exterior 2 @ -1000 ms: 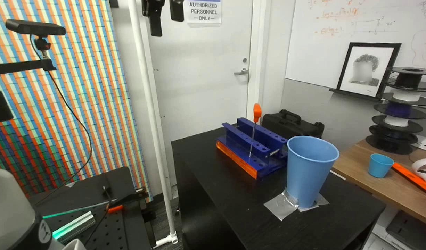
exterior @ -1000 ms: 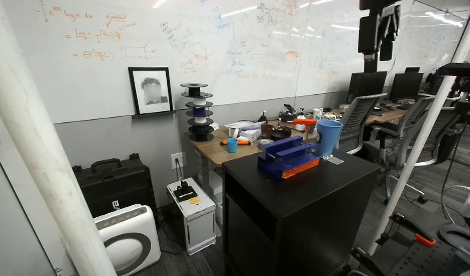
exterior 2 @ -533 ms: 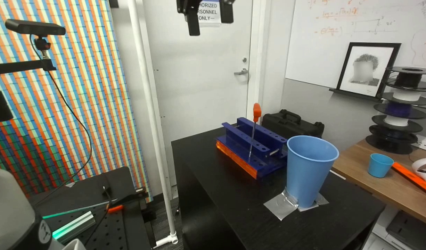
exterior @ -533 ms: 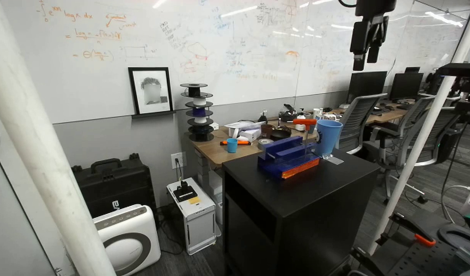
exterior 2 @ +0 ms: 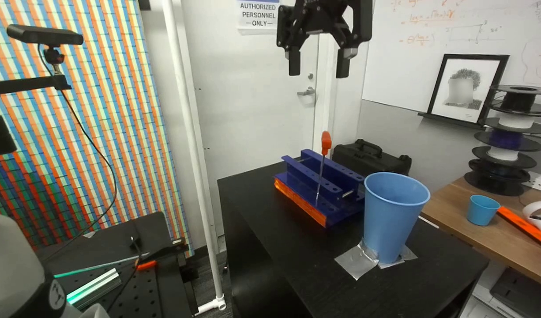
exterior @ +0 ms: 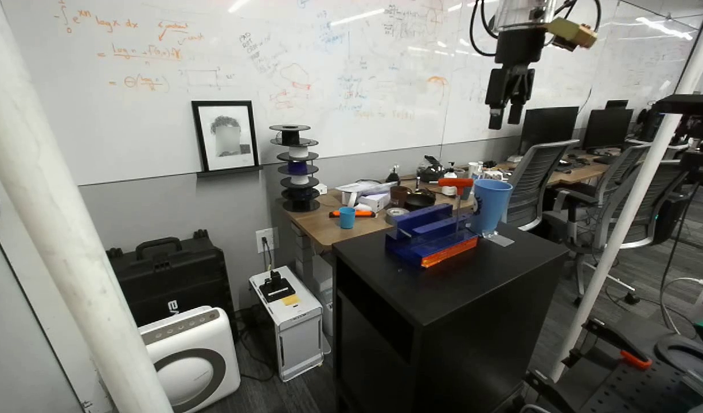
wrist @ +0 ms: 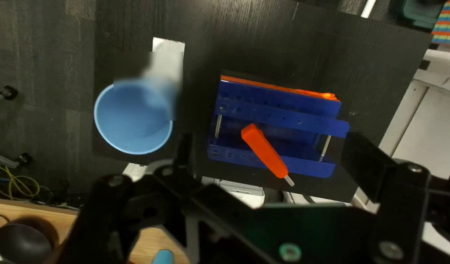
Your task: Pick up the orange object and put it in the blue cup.
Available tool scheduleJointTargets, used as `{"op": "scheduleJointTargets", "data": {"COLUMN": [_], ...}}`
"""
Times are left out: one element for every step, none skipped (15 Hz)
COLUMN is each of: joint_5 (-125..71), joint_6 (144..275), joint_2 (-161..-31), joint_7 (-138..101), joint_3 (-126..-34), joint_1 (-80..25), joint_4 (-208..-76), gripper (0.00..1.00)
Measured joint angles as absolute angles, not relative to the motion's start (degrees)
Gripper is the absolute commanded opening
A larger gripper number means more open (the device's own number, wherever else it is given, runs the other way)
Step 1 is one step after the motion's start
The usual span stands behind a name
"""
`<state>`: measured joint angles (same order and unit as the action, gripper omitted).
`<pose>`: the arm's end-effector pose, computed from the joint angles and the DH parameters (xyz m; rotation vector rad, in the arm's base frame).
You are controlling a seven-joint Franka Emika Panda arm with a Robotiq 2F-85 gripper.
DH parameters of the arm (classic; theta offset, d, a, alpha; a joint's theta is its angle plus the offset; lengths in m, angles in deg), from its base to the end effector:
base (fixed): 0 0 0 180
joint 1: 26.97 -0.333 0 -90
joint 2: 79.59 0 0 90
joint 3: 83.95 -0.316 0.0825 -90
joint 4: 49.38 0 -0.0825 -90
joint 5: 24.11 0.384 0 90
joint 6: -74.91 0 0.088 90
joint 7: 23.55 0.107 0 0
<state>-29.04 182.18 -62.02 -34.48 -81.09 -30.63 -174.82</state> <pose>0.4612 -0.0017 0.5119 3.0548 0.3577 -0.0253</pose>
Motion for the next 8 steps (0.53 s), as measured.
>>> {"op": "scheduleJointTargets", "data": {"joint_5": [-27.9,-27.0,-26.5,-26.0,-25.8,-25.6,-25.6,-25.5], "joint_6": [182.4,182.4,182.4,182.4,182.3,182.3,182.3,182.3], "joint_2": [-64.3,-66.6,-68.8,-70.9,-72.9,-74.7,-76.5,-78.1], "joint_7": [-35.6,-36.6,-37.4,-38.2,-39.1,-39.8,-40.7,-41.7], "joint_3": [-81.2,-81.3,-81.6,-81.9,-82.3,-82.6,-82.9,-83.1], "joint_1": [-30.7,-30.8,-30.9,-30.9,-30.9,-30.9,-30.9,-30.9], "joint_4": [-173.2,-171.4,-169.7,-168.0,-166.4,-165.1,-163.9,-162.9], "gripper": [1.0,1.0,1.0,1.0,1.0,1.0,1.0,1.0]}}
